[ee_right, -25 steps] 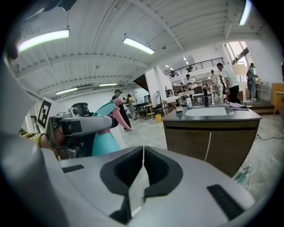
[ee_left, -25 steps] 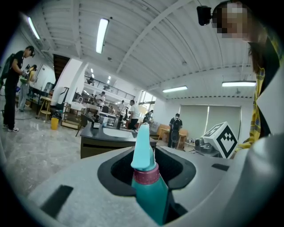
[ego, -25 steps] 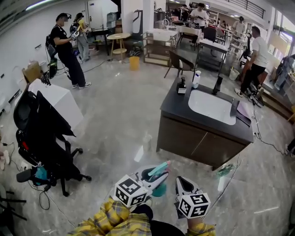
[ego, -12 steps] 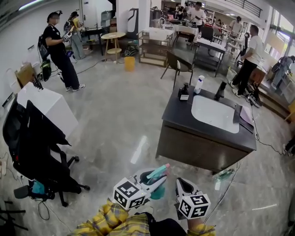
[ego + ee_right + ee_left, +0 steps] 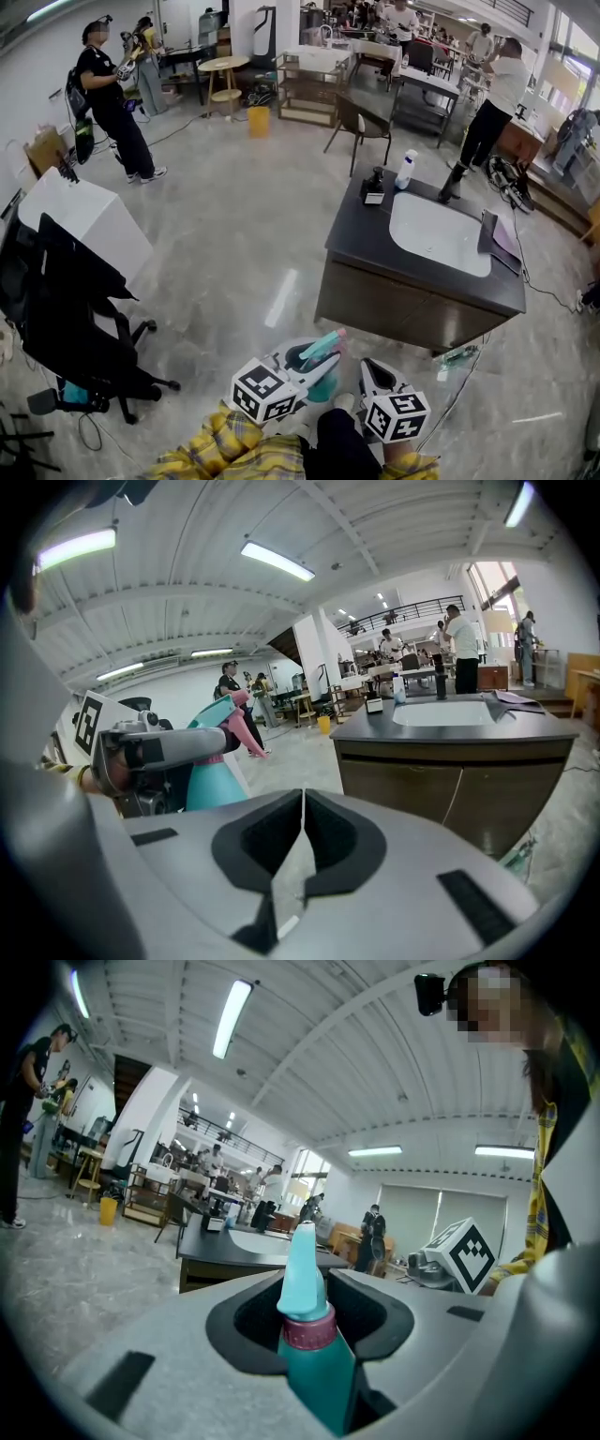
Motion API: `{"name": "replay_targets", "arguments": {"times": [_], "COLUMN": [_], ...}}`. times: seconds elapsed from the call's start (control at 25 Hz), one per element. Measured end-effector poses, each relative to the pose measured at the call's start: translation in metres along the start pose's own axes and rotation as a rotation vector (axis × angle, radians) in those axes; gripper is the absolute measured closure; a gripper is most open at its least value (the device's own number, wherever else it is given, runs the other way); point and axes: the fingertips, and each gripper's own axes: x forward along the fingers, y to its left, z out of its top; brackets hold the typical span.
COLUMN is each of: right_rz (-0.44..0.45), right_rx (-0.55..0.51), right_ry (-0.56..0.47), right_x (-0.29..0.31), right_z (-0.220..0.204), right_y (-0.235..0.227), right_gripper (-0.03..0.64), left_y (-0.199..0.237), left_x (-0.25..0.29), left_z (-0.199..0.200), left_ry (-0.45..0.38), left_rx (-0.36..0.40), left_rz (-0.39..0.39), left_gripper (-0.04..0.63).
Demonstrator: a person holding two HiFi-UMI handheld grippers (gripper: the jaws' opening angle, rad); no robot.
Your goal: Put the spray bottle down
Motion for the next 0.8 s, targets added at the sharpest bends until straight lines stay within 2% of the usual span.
{"name": "replay_targets", "arguments": {"times": [0.28, 0.8], "right_rz": [0.047, 0.055], "right_rx": [-0.032, -0.024], "right_ry": [-0.019, -0.074], "right_x": [0.033, 0.061], "right_z": [0.042, 0.107], "right_y": [-0.052, -0.171], "right_gripper": [0.609, 0.609], "left_y": [0.024, 0.045], "left_x": [0.062, 0.184], "left_z": [0.025, 0.066], "left_ry": [0.007, 0.013], "left_rx": [0.027, 0.08], "left_rz": [0.036, 0.053], "left_gripper": [0.477, 0.477]}}
